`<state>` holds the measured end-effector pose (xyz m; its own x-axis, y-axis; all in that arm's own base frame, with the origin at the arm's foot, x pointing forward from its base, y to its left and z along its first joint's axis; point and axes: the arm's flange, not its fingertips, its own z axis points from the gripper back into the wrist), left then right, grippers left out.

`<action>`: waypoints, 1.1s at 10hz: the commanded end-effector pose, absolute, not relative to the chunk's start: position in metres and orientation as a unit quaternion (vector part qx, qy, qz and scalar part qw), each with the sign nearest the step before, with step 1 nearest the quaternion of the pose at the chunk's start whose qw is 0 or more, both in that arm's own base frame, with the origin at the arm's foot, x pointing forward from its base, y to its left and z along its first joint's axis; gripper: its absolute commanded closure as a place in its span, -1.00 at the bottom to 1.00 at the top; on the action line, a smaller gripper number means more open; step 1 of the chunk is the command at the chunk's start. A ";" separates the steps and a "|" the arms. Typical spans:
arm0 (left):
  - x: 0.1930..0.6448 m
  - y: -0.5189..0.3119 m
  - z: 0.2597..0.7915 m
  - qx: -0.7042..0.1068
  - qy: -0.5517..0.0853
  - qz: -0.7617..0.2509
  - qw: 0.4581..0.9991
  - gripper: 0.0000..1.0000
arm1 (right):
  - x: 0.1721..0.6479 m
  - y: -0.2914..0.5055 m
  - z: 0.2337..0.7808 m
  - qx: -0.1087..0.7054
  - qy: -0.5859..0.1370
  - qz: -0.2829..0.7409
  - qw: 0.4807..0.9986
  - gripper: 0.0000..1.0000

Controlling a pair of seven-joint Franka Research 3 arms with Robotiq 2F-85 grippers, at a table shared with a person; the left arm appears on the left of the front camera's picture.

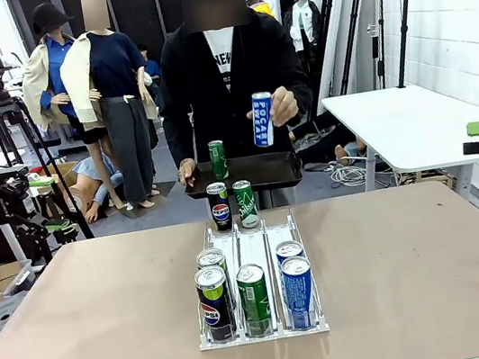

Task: Retrieve and hand over the desired beverage to the person.
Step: Pick up another can of the same type that the person held from the Automatic Can Dispenser.

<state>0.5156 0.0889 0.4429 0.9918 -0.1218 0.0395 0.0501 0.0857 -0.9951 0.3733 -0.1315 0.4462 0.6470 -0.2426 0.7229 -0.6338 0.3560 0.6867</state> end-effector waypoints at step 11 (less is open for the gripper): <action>0.516 0.090 0.443 -0.670 0.025 -0.057 0.740 -1.00 | 0.373 -0.130 0.446 0.555 -0.398 0.137 0.718 -1.00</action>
<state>0.5156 0.0889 0.4429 0.9918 -0.1218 0.0395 0.0501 0.0858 -0.9951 0.3733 -0.1315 0.4462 0.6470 -0.2426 0.7229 -0.6338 0.3560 0.6867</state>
